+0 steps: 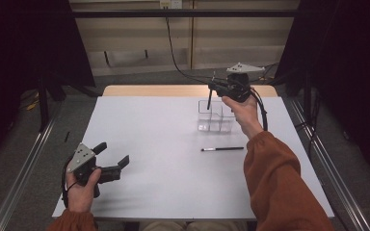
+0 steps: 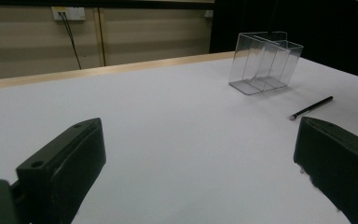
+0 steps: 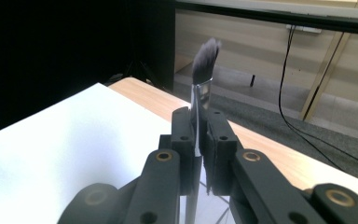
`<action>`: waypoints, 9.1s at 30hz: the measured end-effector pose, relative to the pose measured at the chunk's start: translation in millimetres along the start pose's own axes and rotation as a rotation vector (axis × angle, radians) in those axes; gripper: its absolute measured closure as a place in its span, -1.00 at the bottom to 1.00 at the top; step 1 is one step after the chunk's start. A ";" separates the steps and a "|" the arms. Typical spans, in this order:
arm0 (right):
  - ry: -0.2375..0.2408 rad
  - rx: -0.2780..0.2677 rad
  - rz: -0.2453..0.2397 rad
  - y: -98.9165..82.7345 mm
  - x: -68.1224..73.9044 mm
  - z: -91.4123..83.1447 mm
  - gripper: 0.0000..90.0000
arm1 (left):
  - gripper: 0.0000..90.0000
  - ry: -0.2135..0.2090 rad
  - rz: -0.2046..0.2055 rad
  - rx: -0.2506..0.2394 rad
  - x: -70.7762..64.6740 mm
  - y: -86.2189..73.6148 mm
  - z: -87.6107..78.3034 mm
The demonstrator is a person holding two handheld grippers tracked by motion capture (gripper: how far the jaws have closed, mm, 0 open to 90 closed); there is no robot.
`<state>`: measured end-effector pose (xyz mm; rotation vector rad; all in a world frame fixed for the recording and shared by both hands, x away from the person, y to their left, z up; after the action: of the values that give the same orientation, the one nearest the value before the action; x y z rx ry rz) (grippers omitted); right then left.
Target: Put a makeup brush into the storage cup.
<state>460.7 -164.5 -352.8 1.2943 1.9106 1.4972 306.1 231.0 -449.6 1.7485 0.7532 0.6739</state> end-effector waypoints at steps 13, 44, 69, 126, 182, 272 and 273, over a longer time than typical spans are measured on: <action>-0.010 0.034 0.023 -19.0 -6.6 9.9 0.86 | -0.95 0.000 0.010 0.008 0.9 -0.9 -0.7; -0.023 0.045 0.048 -33.2 -11.7 18.2 0.74 | -0.95 -0.011 0.017 0.007 -0.3 -1.5 0.1; -0.007 -0.022 0.035 -37.2 -10.2 13.6 -0.97 | -0.94 -0.011 0.023 0.014 -0.3 -2.0 0.4; -0.054 -0.114 0.071 -78.9 -22.1 -89.1 -0.95 | -0.95 -0.003 0.027 -0.008 -1.1 -0.1 -2.9; -0.166 -0.058 0.095 -189.5 -8.6 -211.8 -0.95 | -0.95 0.026 0.007 -0.010 0.3 -1.9 -15.5; -0.047 -0.055 -0.008 -72.3 -12.6 -75.9 -0.99 | -0.96 0.020 0.024 -0.001 -1.7 -3.7 -16.0; -0.044 -0.038 -0.009 -73.5 -13.0 -75.3 -0.99 | -0.96 0.015 0.029 0.000 -2.0 -3.8 -15.6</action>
<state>379.2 -216.9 -395.7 1.2902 1.8494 1.4807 292.5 239.7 -449.1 1.7593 0.7399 0.7073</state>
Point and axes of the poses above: each handheld gripper's, and its own axes: z roughly forward along the jaws, y roughly out of its top, x roughly to its left, the point moved 4 cm from there along z, roughly forward along the jaws, and after that the axes turned 10 degrees about z, right-handed, at the moved point
